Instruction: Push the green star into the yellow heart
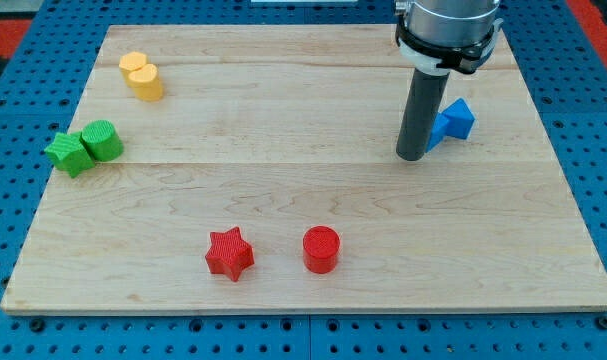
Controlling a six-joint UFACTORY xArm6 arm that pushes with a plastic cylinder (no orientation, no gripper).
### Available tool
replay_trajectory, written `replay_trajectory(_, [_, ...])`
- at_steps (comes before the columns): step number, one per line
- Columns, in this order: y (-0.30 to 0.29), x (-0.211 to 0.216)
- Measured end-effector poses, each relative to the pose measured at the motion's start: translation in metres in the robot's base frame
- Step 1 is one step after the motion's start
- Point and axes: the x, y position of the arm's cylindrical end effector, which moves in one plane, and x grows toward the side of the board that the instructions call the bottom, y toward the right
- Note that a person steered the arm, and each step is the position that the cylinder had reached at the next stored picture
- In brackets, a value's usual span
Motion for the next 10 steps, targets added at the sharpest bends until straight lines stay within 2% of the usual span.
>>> replay_trajectory(3, [-0.001,0.047])
replay_trajectory(4, [0.004,0.047])
replay_trajectory(5, [-0.021,0.048])
replay_trajectory(7, [-0.130,0.047])
replay_trajectory(10, [-0.305,0.073])
